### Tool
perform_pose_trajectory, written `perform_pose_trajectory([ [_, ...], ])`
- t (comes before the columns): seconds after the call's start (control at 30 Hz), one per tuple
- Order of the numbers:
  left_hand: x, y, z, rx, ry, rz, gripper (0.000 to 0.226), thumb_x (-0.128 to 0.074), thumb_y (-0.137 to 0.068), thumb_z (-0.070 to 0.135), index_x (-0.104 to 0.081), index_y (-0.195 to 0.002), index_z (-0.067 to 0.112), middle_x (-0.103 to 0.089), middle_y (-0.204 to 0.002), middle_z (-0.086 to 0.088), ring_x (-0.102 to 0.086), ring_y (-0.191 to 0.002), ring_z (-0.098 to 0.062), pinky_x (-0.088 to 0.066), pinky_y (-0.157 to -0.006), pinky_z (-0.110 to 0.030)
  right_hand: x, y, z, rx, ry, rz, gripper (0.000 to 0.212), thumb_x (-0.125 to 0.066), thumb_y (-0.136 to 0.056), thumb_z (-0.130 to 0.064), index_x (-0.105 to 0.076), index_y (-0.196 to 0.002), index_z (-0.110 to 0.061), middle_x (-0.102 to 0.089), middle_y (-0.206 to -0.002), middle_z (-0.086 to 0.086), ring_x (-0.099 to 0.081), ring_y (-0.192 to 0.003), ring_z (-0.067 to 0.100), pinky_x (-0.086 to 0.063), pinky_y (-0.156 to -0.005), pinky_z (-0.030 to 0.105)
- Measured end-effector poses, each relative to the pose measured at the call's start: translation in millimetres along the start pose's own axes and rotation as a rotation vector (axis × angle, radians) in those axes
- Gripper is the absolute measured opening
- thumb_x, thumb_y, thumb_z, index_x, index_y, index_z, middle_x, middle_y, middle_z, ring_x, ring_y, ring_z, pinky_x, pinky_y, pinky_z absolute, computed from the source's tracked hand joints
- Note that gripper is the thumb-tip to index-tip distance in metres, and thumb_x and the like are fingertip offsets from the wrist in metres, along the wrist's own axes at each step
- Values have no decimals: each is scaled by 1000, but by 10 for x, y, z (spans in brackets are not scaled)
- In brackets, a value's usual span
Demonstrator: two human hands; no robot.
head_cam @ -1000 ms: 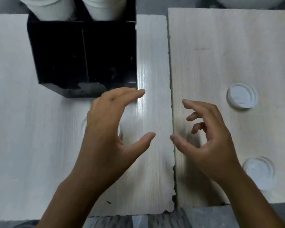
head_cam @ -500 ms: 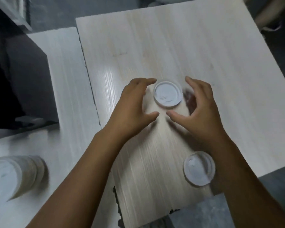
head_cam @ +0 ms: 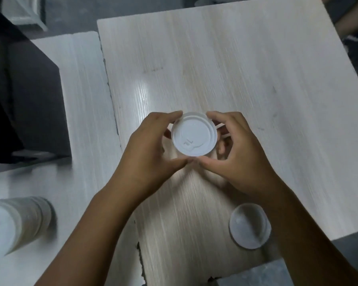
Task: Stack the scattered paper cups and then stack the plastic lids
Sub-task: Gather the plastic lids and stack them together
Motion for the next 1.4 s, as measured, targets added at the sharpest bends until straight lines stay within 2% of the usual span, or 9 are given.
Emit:
perform_pose_trajectory([
  [0.13,434,539,-165,31,29,73,88,-71,-63,69,-53,-142,35,-53,-130,22,-55,-106,4,-48,-81,-9,-328,121,-445,89,-35,-98,88,-85,-67,-50,-50,-142,-23,-51,-134,-8,-51,-119,-1,-44,-91,3],
  [0.37,1248,1510,-408,83,-21,226,79,-72,-67,73,-55,-136,36,-58,-124,22,-59,-101,-3,-51,-79,-13,-893,315,-1355,286,-133,-288,89,-86,-69,-49,-47,-145,-26,-51,-135,-14,-55,-124,10,-52,-93,15],
  [0.47,1570,1735,-612,104,60,194,84,-73,-64,77,-60,-134,31,-63,-123,13,-63,-91,-13,-51,-62,-13,-1131,395,-1740,376,-158,-377,90,-87,-69,-46,-45,-147,-25,-49,-134,-17,-54,-124,14,-53,-92,16],
  [0.53,1717,1888,-785,48,76,208,76,-78,-64,63,-61,-129,29,-60,-119,16,-63,-85,-16,-50,-57,-12,-1326,424,-1921,419,-158,-416,91,-89,-70,-40,-44,-148,-24,-49,-135,-15,-54,-123,13,-55,-89,19],
  [0.67,1844,2234,-1069,131,21,304,85,-73,-70,77,-58,-135,25,-59,-125,14,-62,-97,-14,-48,-71,-14,-1705,444,-2078,459,-89,-434,89,-88,-72,-43,-46,-148,-20,-51,-134,-9,-52,-119,8,-51,-85,16],
  [0.77,1798,2360,-1255,148,-70,348,81,-75,-68,67,-60,-135,25,-56,-131,12,-56,-113,-9,-45,-87,-13,-1925,446,-2045,451,-15,-434,88,-86,-73,-50,-46,-147,-24,-47,-136,-11,-47,-120,-1,-41,-92,8],
  [0.9,1689,2347,-1510,171,-51,339,82,-73,-69,69,-59,-138,26,-48,-143,6,-47,-133,-14,-48,-99,-29,-2112,452,-1945,384,47,-423,88,-84,-72,-53,-48,-147,-25,-42,-138,-9,-42,-126,-1,-37,-98,6],
  [1.27,1660,2323,-1743,205,-25,329,88,-74,-70,70,-53,-145,30,-45,-149,4,-45,-138,-12,-50,-100,-32,-2287,463,-1895,336,19,-372,92,-89,-76,-39,-41,-154,-28,-41,-136,-14,-45,-119,-7,-37,-98,7],
  [1.4,1724,2330,-1617,182,-41,341,92,-70,-70,70,-51,-147,24,-49,-148,2,-46,-137,-13,-53,-102,-41,-2245,513,-1885,297,-31,-405,105,-85,-74,-54,-23,-158,-40,-38,-141,-22,-44,-123,-5,-38,-97,6],
])
Point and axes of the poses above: each hand's wrist, its own y-axis away from the middle knuckle, its own x-axis out of the back of the hand, z = x × y, the point moved 4 cm from there along -y, towards the middle knuckle
